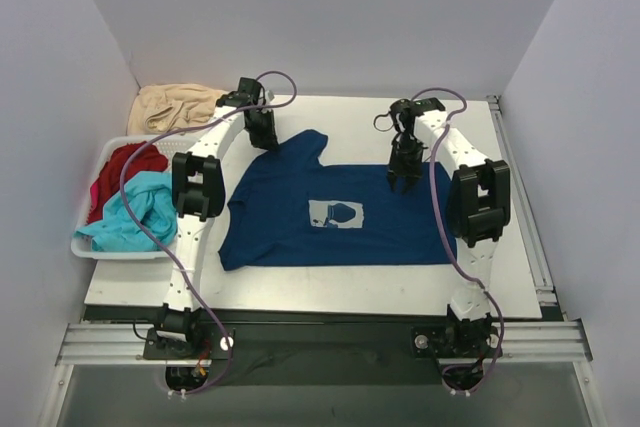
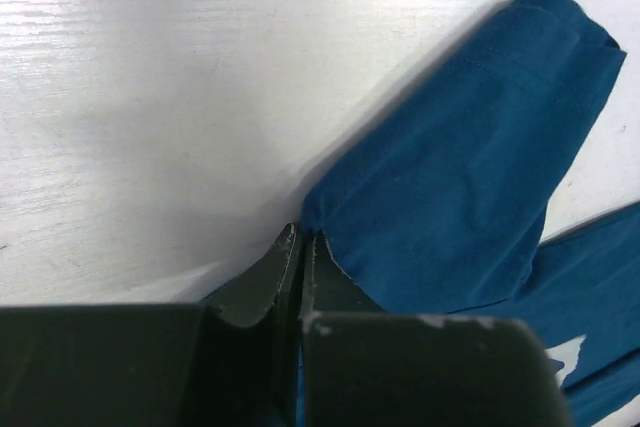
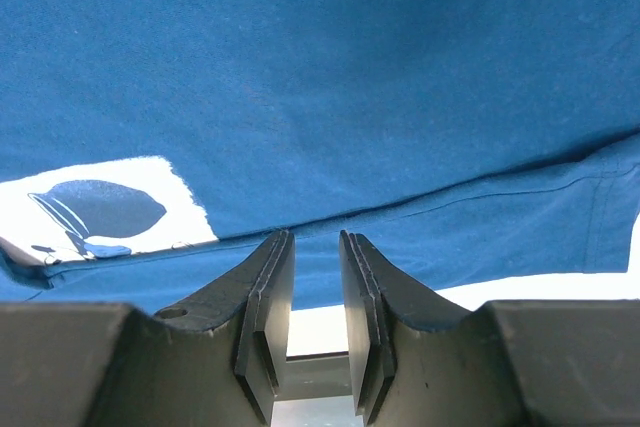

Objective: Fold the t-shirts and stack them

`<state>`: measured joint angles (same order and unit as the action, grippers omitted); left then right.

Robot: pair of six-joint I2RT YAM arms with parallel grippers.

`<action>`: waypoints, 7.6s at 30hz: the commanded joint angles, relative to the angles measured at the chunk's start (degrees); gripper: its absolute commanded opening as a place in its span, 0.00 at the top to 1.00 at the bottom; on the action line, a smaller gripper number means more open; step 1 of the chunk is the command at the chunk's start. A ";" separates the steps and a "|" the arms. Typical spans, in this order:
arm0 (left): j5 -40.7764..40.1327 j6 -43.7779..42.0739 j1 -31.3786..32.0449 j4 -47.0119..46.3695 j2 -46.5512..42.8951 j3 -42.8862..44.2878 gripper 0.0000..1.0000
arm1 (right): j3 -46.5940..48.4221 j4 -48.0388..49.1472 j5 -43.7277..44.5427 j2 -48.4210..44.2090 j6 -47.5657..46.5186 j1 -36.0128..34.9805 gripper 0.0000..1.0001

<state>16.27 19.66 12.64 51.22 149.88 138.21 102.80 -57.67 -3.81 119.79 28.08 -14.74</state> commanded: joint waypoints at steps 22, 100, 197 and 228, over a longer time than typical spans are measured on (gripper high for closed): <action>-13.19 -4.72 4.67 -12.99 -18.83 -14.20 1.00 | -0.68 -2.18 1.00 0.45 0.14 -1.17 0.74; -11.44 -0.24 5.99 -15.72 -34.13 -50.15 1.00 | -1.99 -1.39 0.56 0.89 0.22 -0.73 0.75; -13.99 -2.61 3.44 -9.21 -28.86 -38.98 0.54 | -1.64 -1.48 0.83 0.89 1.02 -0.02 0.75; -11.35 -1.55 2.47 -10.26 -24.29 -33.80 0.64 | -2.87 -2.10 1.27 0.45 1.10 0.24 0.75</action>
<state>3.64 17.67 15.59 42.19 124.95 102.00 100.68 -56.45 -4.21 122.74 28.51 -14.66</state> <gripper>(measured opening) 0.366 0.250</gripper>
